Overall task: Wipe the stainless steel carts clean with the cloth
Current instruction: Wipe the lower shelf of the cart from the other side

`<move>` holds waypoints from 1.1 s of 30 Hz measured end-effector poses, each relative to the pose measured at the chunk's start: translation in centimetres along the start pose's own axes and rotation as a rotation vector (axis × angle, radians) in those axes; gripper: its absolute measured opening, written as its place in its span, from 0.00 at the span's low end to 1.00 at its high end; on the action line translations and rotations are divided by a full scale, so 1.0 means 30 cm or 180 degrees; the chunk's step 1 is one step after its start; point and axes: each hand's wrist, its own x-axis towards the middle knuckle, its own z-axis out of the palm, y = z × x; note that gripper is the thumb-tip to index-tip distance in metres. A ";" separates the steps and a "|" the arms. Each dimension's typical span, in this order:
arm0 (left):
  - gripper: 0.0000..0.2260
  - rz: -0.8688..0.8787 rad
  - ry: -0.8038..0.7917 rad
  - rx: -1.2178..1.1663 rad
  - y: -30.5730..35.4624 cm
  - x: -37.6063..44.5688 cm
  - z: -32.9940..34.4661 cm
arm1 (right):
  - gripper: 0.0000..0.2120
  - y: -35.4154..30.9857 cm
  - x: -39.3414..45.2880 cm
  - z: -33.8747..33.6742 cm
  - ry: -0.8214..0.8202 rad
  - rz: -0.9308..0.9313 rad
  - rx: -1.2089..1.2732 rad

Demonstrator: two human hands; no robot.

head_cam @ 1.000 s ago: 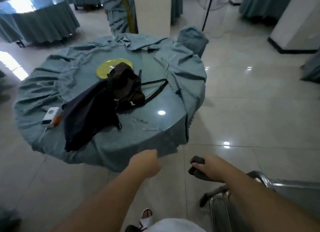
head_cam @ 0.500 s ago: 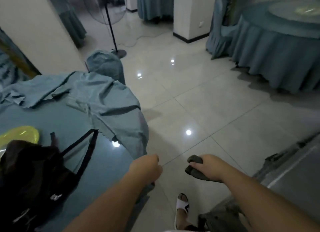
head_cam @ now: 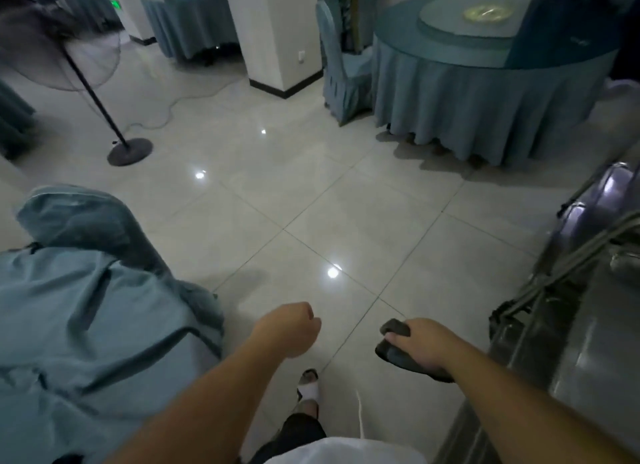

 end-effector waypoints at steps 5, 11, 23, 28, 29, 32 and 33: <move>0.19 0.0570 -0.0036 0.0643 0.118 0.379 -0.198 | 0.18 0.063 0.180 -0.166 0.0343 0.0441 0.0357; 0.19 0.1359 -0.0262 0.1368 0.326 0.716 -0.374 | 0.18 0.102 0.246 -0.291 0.0689 0.1105 0.0830; 0.19 0.2756 -0.0404 0.2851 0.977 1.023 -0.416 | 0.19 0.408 0.305 -0.293 0.0984 0.2205 0.2332; 0.19 0.2915 -0.0396 0.3121 1.289 1.101 -0.471 | 0.19 0.612 0.360 -0.472 0.1253 0.2382 0.2519; 0.19 0.2938 -0.0394 0.3121 1.344 1.116 -0.477 | 0.19 0.643 0.370 -0.515 0.1301 0.2398 0.2546; 0.19 0.3009 -0.0407 0.3175 1.496 1.166 -0.477 | 0.20 0.726 0.399 -0.639 0.1312 0.2274 0.2667; 0.19 0.3020 -0.0468 0.3222 1.542 1.180 -0.471 | 0.21 0.745 0.400 -0.677 0.1286 0.2241 0.2663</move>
